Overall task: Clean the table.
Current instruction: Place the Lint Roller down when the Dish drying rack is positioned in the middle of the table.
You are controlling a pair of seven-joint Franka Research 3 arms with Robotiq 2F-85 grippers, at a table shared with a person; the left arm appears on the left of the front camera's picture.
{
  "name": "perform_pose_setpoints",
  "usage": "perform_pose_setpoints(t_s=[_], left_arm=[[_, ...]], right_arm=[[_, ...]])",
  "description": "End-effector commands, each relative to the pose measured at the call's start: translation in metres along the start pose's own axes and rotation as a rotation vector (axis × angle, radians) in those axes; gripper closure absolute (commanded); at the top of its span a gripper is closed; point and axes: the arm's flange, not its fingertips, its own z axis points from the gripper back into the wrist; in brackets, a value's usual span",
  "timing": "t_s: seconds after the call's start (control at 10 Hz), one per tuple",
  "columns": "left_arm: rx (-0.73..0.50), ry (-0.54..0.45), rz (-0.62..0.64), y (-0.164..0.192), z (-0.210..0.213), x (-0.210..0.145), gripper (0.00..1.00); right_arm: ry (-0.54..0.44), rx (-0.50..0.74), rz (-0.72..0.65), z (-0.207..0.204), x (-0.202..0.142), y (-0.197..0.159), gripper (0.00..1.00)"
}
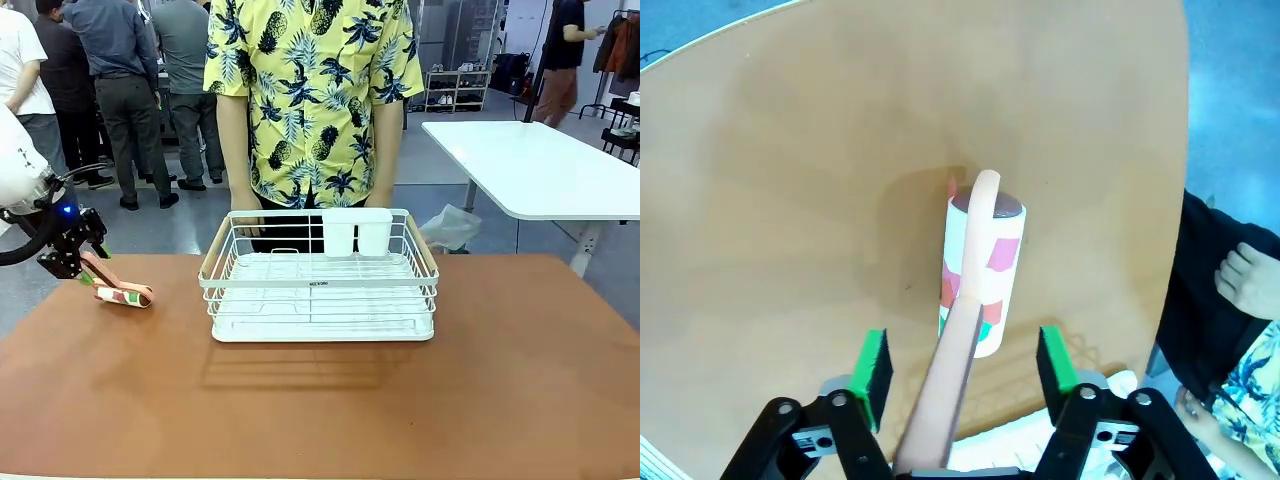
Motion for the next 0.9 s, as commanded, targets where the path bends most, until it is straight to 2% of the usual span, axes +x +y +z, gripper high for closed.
perform_pose_setpoints(t_s=[0.0,0.4,0.8], left_arm=[[0.034,-0.016,0.029,0.005,0.024,-0.013,0.0],[0.119,-0.073,0.053,0.011,0.052,-0.022,0.0],[0.118,-0.09,0.07,0.012,0.056,-0.027,0.0]], right_arm=[[-0.002,0.002,0.004,0.0,-0.002,0.003,0.0],[-0.002,0.002,0.004,0.0,-0.002,0.003,0.0],[-0.002,0.002,0.004,0.0,-0.002,0.003,0.0]])
